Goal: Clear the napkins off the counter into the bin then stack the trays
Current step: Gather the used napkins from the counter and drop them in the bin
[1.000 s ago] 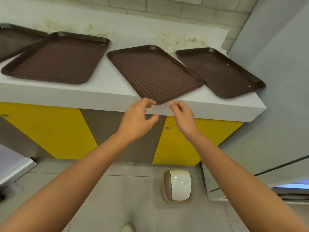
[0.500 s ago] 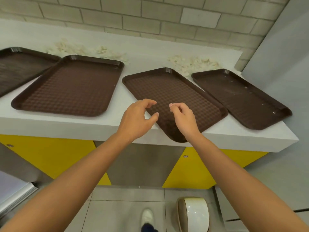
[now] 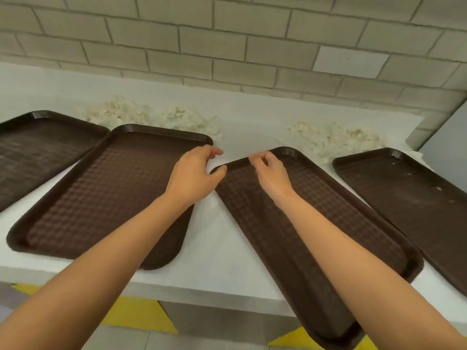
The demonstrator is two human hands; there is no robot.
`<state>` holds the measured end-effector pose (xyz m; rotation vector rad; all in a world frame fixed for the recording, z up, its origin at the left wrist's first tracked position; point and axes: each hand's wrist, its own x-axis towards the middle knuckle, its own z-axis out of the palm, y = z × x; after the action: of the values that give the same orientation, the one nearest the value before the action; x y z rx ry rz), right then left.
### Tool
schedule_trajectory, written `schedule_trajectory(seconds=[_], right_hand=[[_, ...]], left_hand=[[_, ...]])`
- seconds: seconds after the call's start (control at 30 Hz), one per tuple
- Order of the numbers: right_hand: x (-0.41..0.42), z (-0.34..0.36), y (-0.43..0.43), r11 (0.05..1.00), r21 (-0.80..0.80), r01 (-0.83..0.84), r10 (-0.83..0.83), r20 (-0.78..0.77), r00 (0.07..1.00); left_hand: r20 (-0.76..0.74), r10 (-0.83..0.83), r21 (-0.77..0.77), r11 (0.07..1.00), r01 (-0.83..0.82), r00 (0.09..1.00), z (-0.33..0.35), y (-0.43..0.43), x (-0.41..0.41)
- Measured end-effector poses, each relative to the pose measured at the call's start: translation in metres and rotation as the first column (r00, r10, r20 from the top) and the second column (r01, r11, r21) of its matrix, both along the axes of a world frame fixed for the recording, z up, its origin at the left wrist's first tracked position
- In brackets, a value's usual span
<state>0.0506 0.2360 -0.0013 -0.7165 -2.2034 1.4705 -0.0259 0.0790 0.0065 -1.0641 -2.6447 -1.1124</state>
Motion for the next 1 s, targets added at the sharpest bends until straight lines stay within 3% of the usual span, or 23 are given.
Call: schedule_trajectory(seconds=[0.33,0.7,0.83,0.9,1.0], right_hand=[[-0.117,-0.003,0.002,0.998,0.050,-0.025,0.022,0.066,0.998],[-0.212,-0.036,0.022,0.980,0.198,0.001,-0.062,0.301,0.952],[-0.235,-0.045,0.031,0.954,0.299,0.005,-0.083,0.249,0.965],[-0.250,-0.046,0.035,0.947,0.319,-0.028,-0.053,0.245,0.968],[-0.272,-0.048,0.040,0.911,0.386,-0.143,-0.011,0.371,0.929]], left_hand=[[0.036,-0.007,-0.030,1.000,0.009,0.999,-0.004,0.004,-0.127],[0.087,-0.078,-0.099,0.991,0.087,0.993,-0.021,0.020,-0.228],[0.099,-0.083,-0.107,0.990,0.094,0.992,-0.029,0.030,-0.245],[0.076,-0.078,-0.102,0.991,0.086,0.994,-0.032,0.034,-0.252],[0.057,-0.067,-0.087,0.994,0.072,0.996,-0.033,0.040,-0.261]])
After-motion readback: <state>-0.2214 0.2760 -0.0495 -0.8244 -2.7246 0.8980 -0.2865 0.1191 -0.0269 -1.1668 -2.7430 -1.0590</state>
